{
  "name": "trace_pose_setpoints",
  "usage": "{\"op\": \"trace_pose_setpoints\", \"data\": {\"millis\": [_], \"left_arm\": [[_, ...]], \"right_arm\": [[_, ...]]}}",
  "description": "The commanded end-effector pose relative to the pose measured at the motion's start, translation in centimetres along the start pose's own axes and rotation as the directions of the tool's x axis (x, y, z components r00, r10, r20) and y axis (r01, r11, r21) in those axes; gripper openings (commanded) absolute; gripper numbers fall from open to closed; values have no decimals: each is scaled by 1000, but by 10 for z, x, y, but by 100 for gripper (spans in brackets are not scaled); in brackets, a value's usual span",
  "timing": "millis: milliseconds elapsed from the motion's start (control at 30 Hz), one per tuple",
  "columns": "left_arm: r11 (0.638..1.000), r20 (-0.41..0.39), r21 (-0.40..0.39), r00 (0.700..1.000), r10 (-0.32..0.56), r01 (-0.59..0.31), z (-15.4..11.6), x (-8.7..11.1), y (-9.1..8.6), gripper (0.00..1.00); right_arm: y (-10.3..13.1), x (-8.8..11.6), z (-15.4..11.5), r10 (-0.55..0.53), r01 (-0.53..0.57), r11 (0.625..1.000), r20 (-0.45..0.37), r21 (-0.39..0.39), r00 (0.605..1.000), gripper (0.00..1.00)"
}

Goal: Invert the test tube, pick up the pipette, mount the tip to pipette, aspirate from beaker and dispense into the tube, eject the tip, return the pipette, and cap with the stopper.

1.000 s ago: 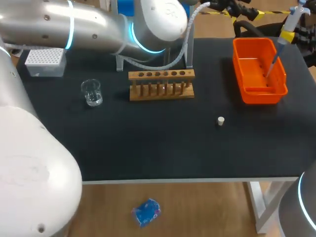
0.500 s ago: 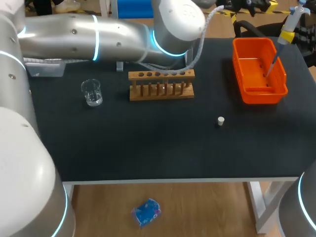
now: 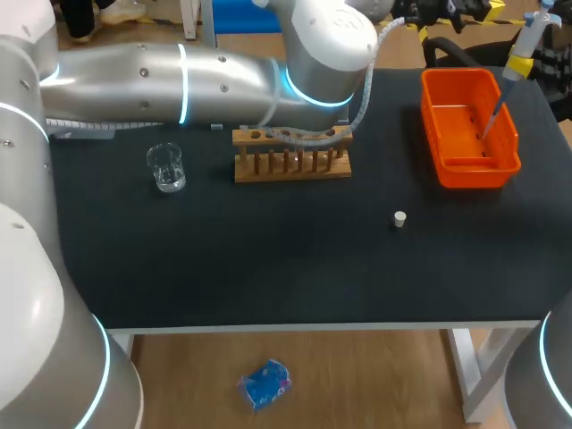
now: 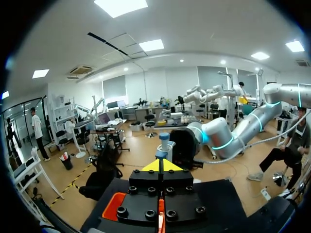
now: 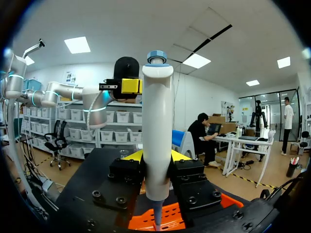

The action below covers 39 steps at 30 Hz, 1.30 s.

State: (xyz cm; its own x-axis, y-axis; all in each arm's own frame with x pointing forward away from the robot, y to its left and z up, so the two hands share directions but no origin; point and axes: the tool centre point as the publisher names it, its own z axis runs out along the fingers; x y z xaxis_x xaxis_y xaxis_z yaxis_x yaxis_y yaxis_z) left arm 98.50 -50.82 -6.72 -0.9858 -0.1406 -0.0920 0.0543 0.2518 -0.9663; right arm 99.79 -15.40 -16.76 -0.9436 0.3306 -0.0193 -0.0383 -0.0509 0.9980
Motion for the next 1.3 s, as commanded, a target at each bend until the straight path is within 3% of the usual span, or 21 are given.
{"op": "trace_pose_setpoints", "data": {"millis": [33,267,600,1300], "left_arm": [[998,2,68,1000,1,-1,2,0,3,0],[981,-4,193,1000,30,-29,19,-5,0,0],[960,-34,277,999,38,-27,39,-5,-6,0],[954,-69,301,997,32,-10,56,0,-11,0]], "right_arm": [[0,-1,-1,-1,1,1000,-4,1,1000,0],[0,-1,-1,-1,1,1000,-4,1,1000,0],[0,-1,-1,-1,1,1000,-4,1,1000,0],[0,-1,-1,-1,1,1000,-4,1,1000,0]]}}
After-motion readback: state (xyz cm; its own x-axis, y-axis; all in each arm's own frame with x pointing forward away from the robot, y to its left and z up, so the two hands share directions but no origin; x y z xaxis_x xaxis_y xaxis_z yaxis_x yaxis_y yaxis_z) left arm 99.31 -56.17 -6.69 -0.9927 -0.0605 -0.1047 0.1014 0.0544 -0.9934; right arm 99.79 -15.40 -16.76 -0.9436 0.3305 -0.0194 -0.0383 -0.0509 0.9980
